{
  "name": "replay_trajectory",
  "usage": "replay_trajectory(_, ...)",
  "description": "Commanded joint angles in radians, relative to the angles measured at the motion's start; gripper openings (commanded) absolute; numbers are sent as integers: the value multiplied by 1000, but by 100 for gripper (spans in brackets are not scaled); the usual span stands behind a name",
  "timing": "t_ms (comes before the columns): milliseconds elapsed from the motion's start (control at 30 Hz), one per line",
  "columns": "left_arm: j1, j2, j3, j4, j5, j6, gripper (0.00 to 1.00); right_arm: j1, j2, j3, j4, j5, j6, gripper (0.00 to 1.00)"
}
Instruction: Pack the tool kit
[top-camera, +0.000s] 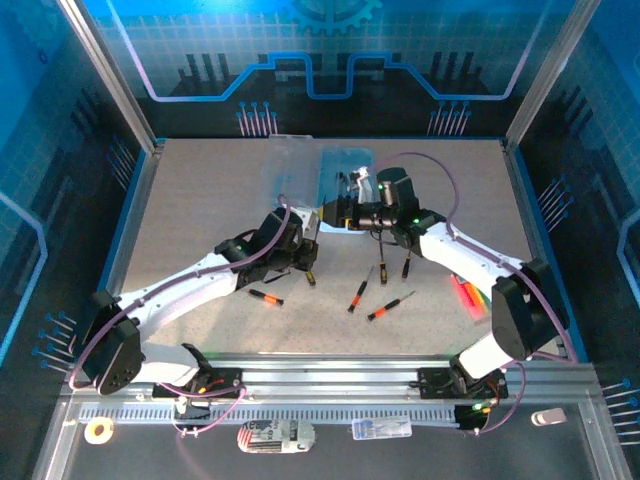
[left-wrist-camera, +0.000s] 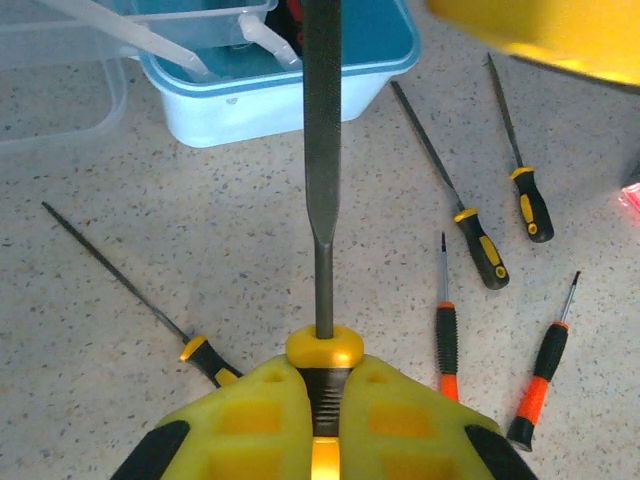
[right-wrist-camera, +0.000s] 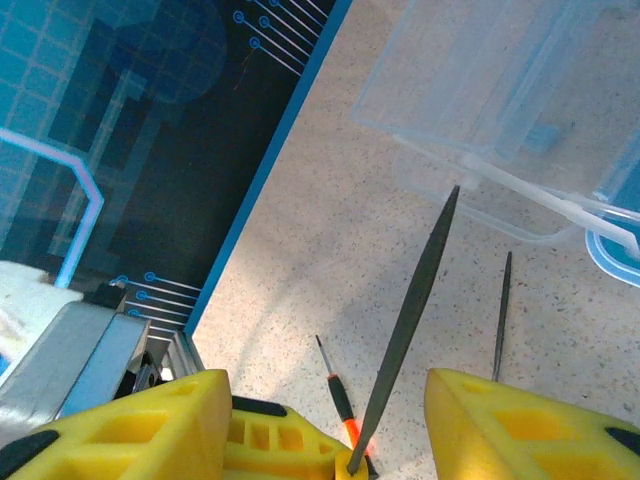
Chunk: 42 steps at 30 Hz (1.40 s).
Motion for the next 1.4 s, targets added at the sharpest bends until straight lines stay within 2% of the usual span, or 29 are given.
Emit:
replay_trajectory(0,-4,-18,-19,42,31,5,5,21,36,-13,40,-28,43,53)
replay_trajectory(333,-5,-36,-27,29,16,18,5,38,103,13,58,-39,63,32)
replay_trajectory(600,-4,-23,-29,40,8,13,9,50,123,19,59,-50,51,7)
replay_trajectory(767,-5,-19,-28,56,14,17,15,50,127,23,41,-44,30,5)
replay_trajectory(867,-4,-29,-23,46,8,15,27,47,126,25,41,-38,29,4)
replay_trajectory(967,-3,-55,-21,35,15,5,45,42,123,44,17,-28,12,5)
replay_trajectory(1033,-3,-80,-20,24,12,9,54,32,121,50,5,-16,3,5)
replay_trajectory(1133,-2,-137,-24,-3,-34,16,70,-3,125,69,-9,-27,4,5)
replay_trajectory(1267,1,-212,-95,21,-184,16,98,-51,132,110,-50,-16,-31,5)
replay_trajectory(1367,7,-217,-142,-3,-312,-38,99,-98,150,140,-93,-11,-54,6)
